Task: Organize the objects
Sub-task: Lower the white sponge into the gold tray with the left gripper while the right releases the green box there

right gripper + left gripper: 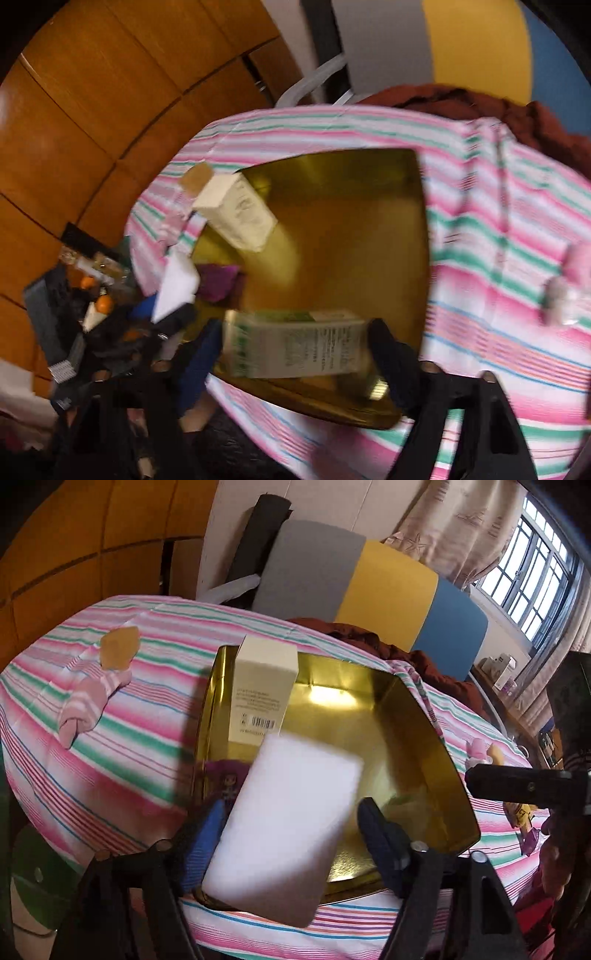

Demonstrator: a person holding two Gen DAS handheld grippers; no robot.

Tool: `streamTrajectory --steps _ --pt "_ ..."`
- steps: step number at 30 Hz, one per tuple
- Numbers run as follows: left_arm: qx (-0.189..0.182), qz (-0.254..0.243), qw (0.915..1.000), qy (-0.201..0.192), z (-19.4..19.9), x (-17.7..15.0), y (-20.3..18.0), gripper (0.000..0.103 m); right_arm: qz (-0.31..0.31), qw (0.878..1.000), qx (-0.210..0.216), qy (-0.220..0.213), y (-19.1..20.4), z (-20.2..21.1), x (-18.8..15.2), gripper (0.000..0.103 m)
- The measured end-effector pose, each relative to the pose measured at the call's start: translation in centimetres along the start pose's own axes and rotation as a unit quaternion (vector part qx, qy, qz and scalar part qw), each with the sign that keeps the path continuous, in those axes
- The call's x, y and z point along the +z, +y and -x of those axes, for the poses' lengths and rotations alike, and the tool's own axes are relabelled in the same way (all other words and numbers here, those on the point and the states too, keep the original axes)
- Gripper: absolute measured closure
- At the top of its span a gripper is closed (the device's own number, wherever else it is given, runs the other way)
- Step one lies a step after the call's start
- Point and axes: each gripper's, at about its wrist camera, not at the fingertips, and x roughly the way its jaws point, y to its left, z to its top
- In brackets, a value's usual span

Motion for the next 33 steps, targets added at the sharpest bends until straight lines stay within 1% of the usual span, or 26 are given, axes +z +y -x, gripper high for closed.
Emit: streamTrajectory --steps 1,4,6,8,9,13,16,18,19,21,24,27,33 --pt "0.000 0.003 1.0000 -0.001 -0.1 0.1 0.0 0.020 -0.005 1.000 0.007 0.002 0.3 -0.5 0.0 0.004" --pt "0.003 0.019 0.9998 -0.007 0.0 0.3 0.6 0.020 -0.018 1.000 0.023 0.003 0.8 -1.4 -0.4 0.004" --pt "0.018 0.024 0.9994 -0.019 0.6 0.4 0.8 0.020 -0.020 1.000 0.017 0.002 0.7 -1.7 -0.7 0.004" --pt "0.038 0.017 0.9986 -0.033 1.3 0.7 0.6 0.020 -0.027 1.000 0.011 0.000 0.4 -1.6 -1.2 0.004" --pt "0.049 0.012 0.9979 -0.039 1.6 0.7 0.4 0.020 -0.030 1.000 0.005 -0.005 0.3 -1.4 -1.5 0.003" --pt "0.070 -0.003 0.9955 -0.064 2.6 1.3 -0.5 0.020 -0.029 0.999 -0.014 -0.031 -0.1 -0.2 -2.3 0.002" --pt "0.081 -0.014 0.9939 -0.073 3.3 1.6 -1.4 0.020 -0.013 0.998 -0.040 -0.054 0.5 0.6 -2.7 0.001" --pt "0.088 -0.020 0.9933 -0.072 3.4 1.8 -1.8 0.020 0.004 0.995 -0.067 -0.074 1.0 1.2 -2.9 0.000" --pt "0.089 -0.022 0.9933 -0.070 3.4 1.9 -2.0 0.020 0.014 0.993 -0.083 -0.086 1.3 1.5 -3.1 0.000" --pt "0.083 -0.025 0.9939 -0.069 3.5 1.8 -2.4 0.020 0.024 0.989 -0.102 -0.101 1.4 2.2 -3.3 0.000" --pt "0.087 -0.035 0.9930 -0.071 3.7 1.5 -3.3 0.020 0.029 0.985 -0.123 -0.115 1.3 2.6 -3.7 0.000" --pt "0.082 -0.045 0.9931 -0.070 3.8 1.3 -4.1 0.020 0.037 0.982 -0.139 -0.124 1.4 3.0 -4.1 0.000" --pt "0.084 -0.050 0.9930 -0.067 3.8 0.9 -5.1 0.020 0.055 0.971 -0.176 -0.152 1.7 4.1 -4.8 0.000"
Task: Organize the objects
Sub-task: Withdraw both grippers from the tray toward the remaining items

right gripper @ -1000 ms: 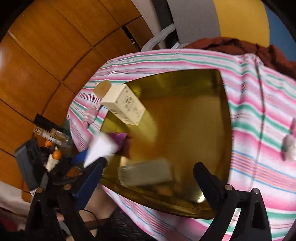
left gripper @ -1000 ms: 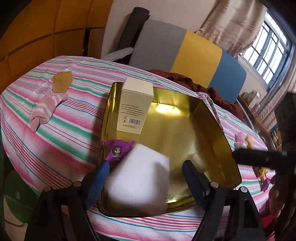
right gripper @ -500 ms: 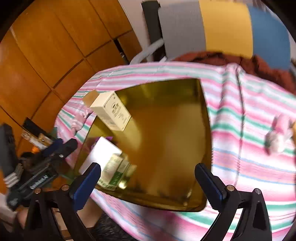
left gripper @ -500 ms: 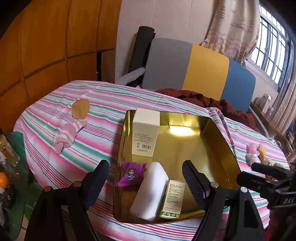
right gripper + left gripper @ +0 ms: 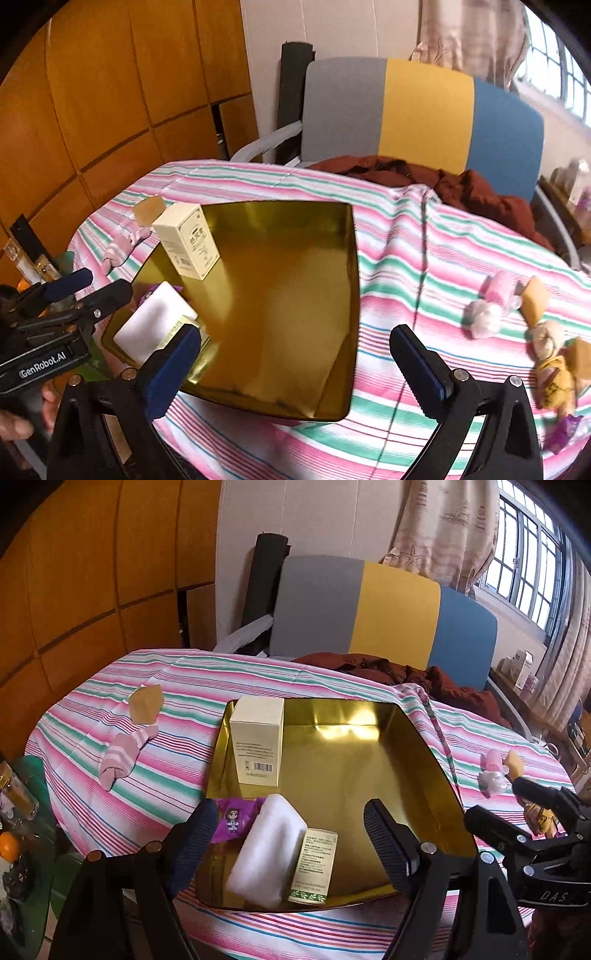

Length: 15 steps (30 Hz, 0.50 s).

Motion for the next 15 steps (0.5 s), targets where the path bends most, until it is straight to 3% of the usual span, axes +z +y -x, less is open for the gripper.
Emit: streamTrajectory --steps 7,15 --pt "-0.002 0.006 1.0000 0.005 -0.2 -0.1 -0.3 0.021 0.001 0.999 -0.025 -0.024 -0.5 1.0 -0.1 0.000" --pt "-0.036 0.023 0.9989 0.019 -0.7 -0.2 -0.5 0.021 -0.017 0.998 -0.039 -0.035 -2.0 1.8 -0.5 0.000"
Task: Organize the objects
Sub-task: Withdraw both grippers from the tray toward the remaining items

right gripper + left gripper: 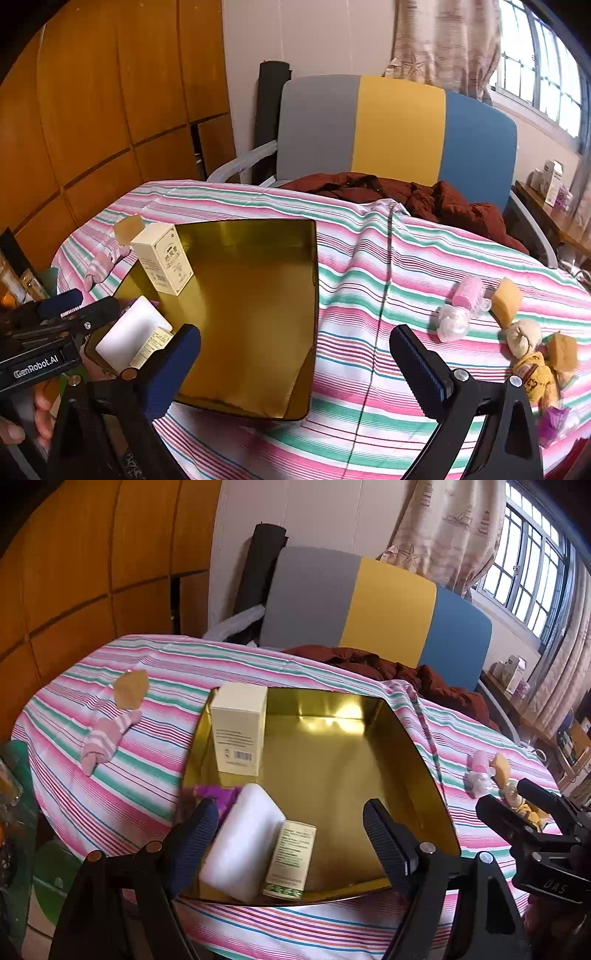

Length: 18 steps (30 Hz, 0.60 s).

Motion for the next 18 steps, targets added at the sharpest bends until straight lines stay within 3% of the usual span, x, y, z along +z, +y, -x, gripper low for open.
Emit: streamTrajectory --steps 10,18 --pt "-0.041 -0.053 0.9977 0.000 0.3 0.6 -4.4 0.021 -0.024 1.000 -0.017 -0.004 -2.9 0.5 -0.4 0.000" --pt "-0.079 -0.123 0.9891 0.017 -0.6 0.5 -10.2 0.021 -0.081 0.995 -0.061 0.014 -9.5 0.5 -1.4 0.000"
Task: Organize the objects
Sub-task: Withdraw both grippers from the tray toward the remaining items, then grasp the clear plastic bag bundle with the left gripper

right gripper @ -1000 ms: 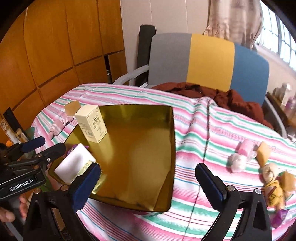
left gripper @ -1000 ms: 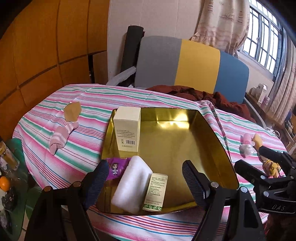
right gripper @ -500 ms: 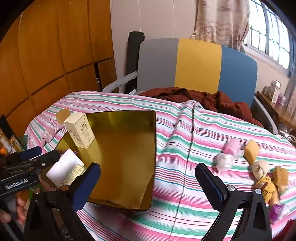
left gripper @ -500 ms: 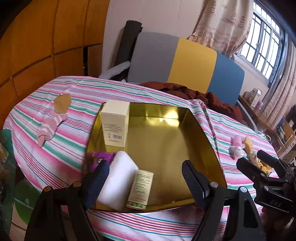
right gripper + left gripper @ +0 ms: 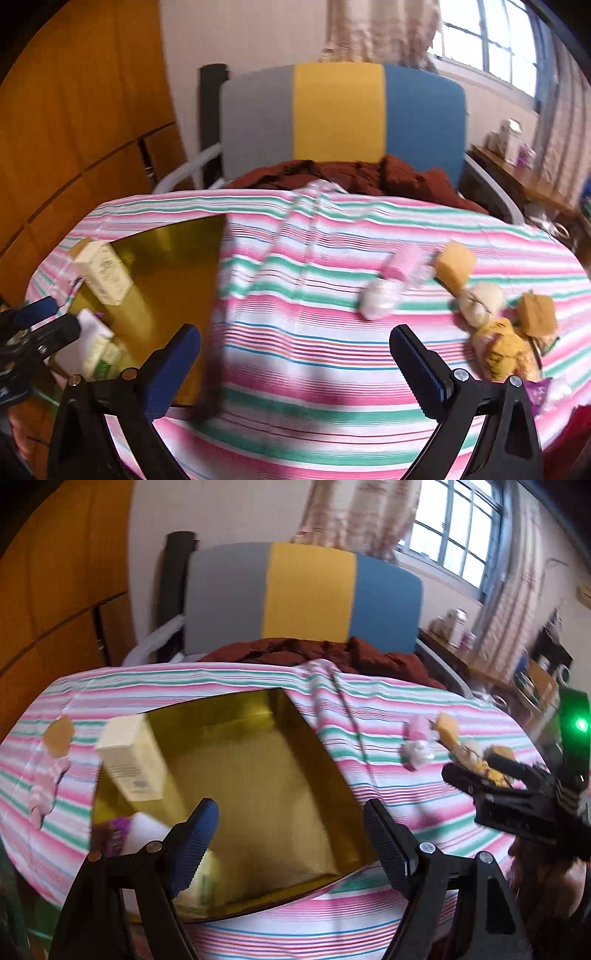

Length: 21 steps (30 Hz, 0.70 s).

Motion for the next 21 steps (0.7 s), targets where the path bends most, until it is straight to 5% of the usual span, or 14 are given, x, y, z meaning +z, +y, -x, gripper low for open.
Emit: streamTrajectory --steps 13,21 --pt "-0.058 -0.089 0.9940 0.026 -4.3 3.0 -9.4 0.028 -0.081 0.990 -0.107 -0.048 -14.7 0.0 4.0 0.000" --pt "-0.088 -0.112 0.9878 0.064 -9.3 4.0 -14.3 0.035 -0.191 0.977 -0.085 -0.042 -19.8 -1.1 3.5 0.000"
